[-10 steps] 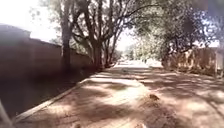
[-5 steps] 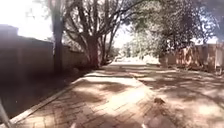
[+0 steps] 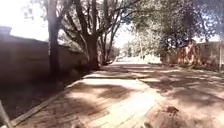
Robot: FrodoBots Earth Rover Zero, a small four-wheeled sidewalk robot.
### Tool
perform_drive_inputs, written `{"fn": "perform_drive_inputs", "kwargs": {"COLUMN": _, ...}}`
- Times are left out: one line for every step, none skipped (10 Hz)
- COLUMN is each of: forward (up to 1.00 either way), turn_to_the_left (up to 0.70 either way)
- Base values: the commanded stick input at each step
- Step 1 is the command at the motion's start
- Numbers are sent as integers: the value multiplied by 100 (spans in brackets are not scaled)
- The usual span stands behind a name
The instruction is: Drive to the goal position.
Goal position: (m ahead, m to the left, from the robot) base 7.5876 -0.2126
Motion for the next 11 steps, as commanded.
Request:
{"fn": "perform_drive_inputs", "kwargs": {"forward": 70, "turn_to_the_left": 0}}
{"fn": "perform_drive_inputs", "kwargs": {"forward": 70, "turn_to_the_left": 0}}
{"fn": "perform_drive_inputs", "kwargs": {"forward": 70, "turn_to_the_left": 0}}
{"fn": "perform_drive_inputs", "kwargs": {"forward": 70, "turn_to_the_left": 0}}
{"fn": "perform_drive_inputs", "kwargs": {"forward": 70, "turn_to_the_left": -12}}
{"fn": "perform_drive_inputs", "kwargs": {"forward": 70, "turn_to_the_left": -27}}
{"fn": "perform_drive_inputs", "kwargs": {"forward": 70, "turn_to_the_left": -32}}
{"fn": "perform_drive_inputs", "kwargs": {"forward": 70, "turn_to_the_left": -35}}
{"fn": "perform_drive_inputs", "kwargs": {"forward": 70, "turn_to_the_left": -35}}
{"fn": "perform_drive_inputs", "kwargs": {"forward": 70, "turn_to_the_left": -35}}
{"fn": "perform_drive_inputs", "kwargs": {"forward": 70, "turn_to_the_left": -14}}
